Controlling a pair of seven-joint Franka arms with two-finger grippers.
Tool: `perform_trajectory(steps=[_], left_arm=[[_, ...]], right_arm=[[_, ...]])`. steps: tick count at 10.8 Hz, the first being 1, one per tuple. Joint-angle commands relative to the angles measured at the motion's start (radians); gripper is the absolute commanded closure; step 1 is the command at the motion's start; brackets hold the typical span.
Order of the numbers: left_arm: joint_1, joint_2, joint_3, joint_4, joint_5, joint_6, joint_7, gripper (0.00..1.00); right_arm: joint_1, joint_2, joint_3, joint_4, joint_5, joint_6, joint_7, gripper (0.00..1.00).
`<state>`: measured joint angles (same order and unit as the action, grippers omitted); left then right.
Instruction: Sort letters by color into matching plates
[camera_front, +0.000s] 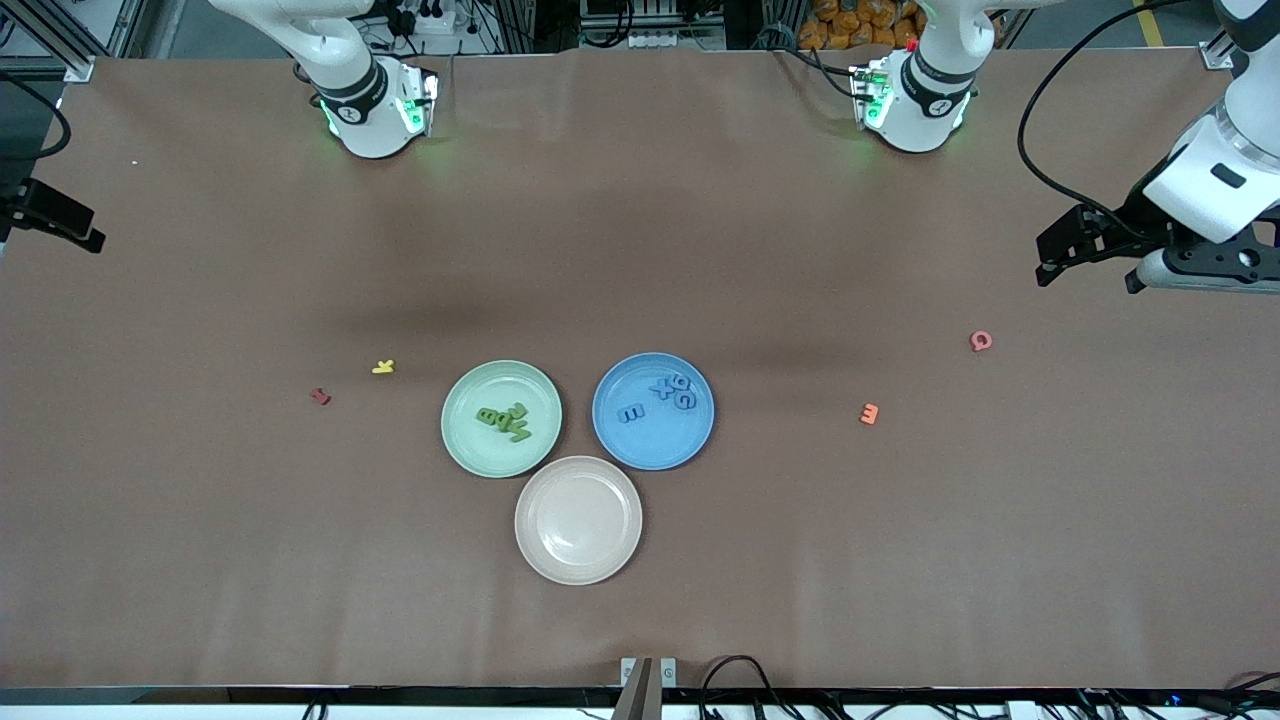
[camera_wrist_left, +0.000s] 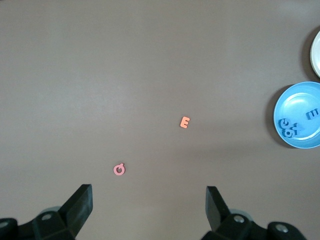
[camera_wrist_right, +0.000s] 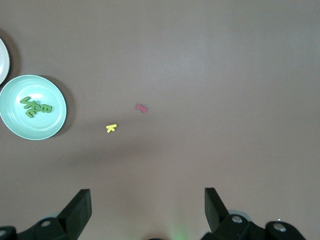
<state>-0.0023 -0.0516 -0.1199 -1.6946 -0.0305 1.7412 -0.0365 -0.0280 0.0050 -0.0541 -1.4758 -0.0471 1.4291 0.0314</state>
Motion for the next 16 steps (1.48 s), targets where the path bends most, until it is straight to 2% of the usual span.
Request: perform_trajectory(steps=[1,4,16], left_arm=[[-0.008,-0.004,0.013,0.012,0.009,-0.037,0.056,0.00],[-0.007,-0.004,0.013,0.012,0.009,-0.037,0.056,0.00],[-0.002,0.006,0.008,0.024,0.009,-0.051,0.056,0.00]], right_arm=[[-0.010,-0.007,0.000,-0.023,-0.014,0.036,0.005,0.00],[-0.010,-0.011,0.000,-0.047,-0.014,0.073,0.005,0.00],[0.000,0.003,0.007,-0.038,-0.010,0.074,0.005,0.00]])
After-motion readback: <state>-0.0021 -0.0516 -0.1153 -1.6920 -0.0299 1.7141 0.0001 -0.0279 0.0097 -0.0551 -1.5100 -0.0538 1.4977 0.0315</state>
